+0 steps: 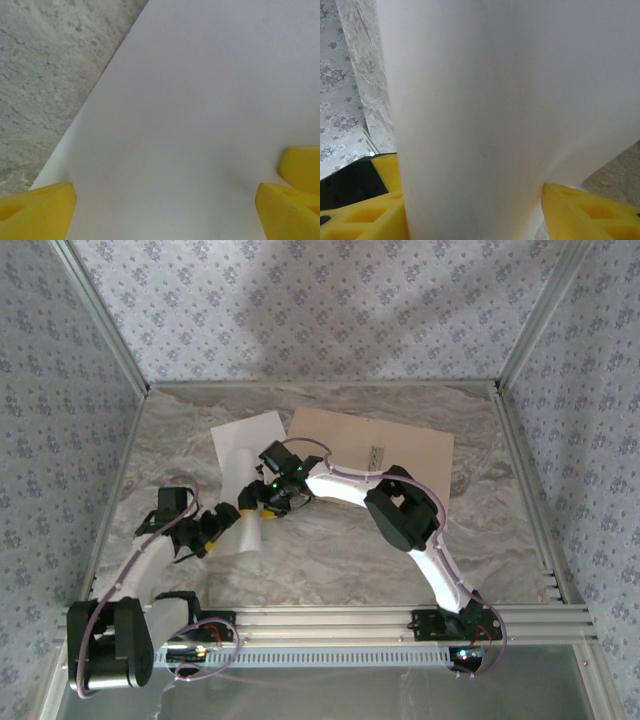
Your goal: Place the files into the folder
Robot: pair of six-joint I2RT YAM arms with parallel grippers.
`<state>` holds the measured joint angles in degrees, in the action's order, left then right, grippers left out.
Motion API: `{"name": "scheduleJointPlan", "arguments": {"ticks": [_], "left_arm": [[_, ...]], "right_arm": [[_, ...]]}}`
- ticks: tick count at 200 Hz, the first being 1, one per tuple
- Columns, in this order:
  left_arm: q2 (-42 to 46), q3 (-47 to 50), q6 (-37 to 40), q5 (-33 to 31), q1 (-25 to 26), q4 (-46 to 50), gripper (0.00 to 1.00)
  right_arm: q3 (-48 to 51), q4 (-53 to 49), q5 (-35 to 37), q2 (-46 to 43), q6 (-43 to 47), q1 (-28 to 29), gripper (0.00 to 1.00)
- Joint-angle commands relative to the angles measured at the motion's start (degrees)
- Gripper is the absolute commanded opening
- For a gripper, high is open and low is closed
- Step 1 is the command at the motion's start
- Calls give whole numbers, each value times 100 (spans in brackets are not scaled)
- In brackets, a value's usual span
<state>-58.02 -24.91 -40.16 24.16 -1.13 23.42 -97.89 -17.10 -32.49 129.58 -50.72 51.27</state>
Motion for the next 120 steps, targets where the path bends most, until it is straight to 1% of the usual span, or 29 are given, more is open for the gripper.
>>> {"name": "scheduleJointPlan", "arguments": {"ticks": [1, 24, 60, 80, 102, 120], "left_arm": [[241, -150, 11, 151, -9, 225, 93], [371, -305, 16, 133, -15, 380, 92], [574, -668, -47, 204, -19, 697, 92], [806, -977, -140, 301, -12, 902, 92], [1004, -1426, -192, 463, -17, 1168, 91], [1158, -1845, -217, 747, -27, 1310, 90]], "right_arm": [[-119, -30, -167, 114, -89, -11, 58], [-113, 99, -222, 63, -155, -31, 50], [-103, 201, -299, -126, -166, -111, 42], [-51, 321, -395, -292, -164, -147, 40], [171, 669, -456, -662, -155, -217, 37], [448, 1007, -484, -1060, -138, -301, 37]]}}
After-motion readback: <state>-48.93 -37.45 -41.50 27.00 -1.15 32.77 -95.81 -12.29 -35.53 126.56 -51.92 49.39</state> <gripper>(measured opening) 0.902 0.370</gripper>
